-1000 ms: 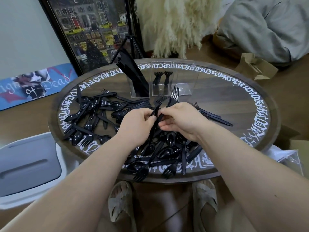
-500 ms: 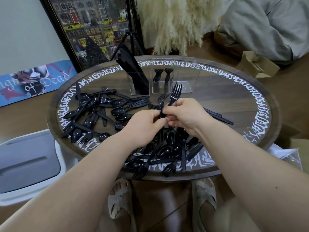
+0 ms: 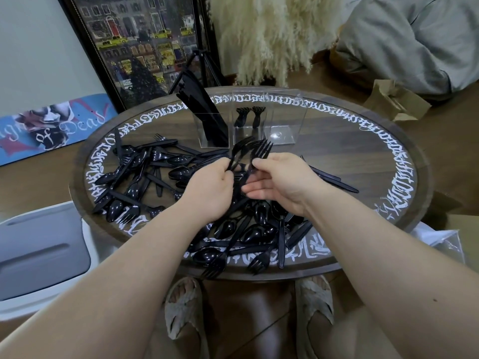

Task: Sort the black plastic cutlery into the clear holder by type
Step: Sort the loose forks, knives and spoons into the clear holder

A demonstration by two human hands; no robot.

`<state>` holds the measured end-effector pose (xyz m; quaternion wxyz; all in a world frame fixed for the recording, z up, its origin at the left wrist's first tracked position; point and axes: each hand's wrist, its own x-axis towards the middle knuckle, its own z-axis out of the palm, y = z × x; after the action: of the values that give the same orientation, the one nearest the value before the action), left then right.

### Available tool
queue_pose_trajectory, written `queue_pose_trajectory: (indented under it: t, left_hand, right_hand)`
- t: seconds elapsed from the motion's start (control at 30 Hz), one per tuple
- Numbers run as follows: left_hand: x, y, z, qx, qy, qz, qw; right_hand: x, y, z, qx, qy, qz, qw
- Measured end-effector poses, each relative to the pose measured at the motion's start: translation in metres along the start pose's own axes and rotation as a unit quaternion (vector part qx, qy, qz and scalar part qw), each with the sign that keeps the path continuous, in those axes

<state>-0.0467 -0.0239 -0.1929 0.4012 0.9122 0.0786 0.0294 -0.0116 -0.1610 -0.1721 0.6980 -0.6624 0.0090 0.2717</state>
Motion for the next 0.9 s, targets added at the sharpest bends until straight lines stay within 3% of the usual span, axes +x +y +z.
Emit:
queue_pose_trajectory:
  t: [0.13, 0.3, 0.43, 0.6, 0.73, 0.9]
  left_hand:
    - [-0.002, 0.004, 0.003, -0.088, -0.046, -0.017, 0.995]
    - [-0.001, 0.0, 0.001, -0.13, -0.045, -0.014, 0.99]
    - [0.0, -0.002, 0.0, -0.064, -0.033, -0.001, 0.997]
    - [-0.001, 0.0, -0.001, -0.022, -0.039, 0.019, 0.999]
    - [-0.002, 0.003, 0.0, -0.015, -0.056, 0.028, 0.998]
    - [-0.003, 0.002, 0.0, 0.003, -0.058, 0.03, 0.998]
  right_hand:
    - [0.001, 0.002, 0.003, 0.028, 0.004, -0.001, 1.0]
    - [0.005, 0.002, -0.008, -0.015, 0.082, -0.041, 0.996]
    - [0.005, -0.005, -0.016, 0.034, 0.065, -0.047, 0.996]
    - [0.005, -0.002, -0.018, -0.012, 0.095, -0.081, 0.992]
    - [0.007, 0.002, -0.022, -0.1, 0.151, -0.13, 0.975]
    - [0.005, 0.001, -0.023, -0.198, 0.145, -0.165, 0.955]
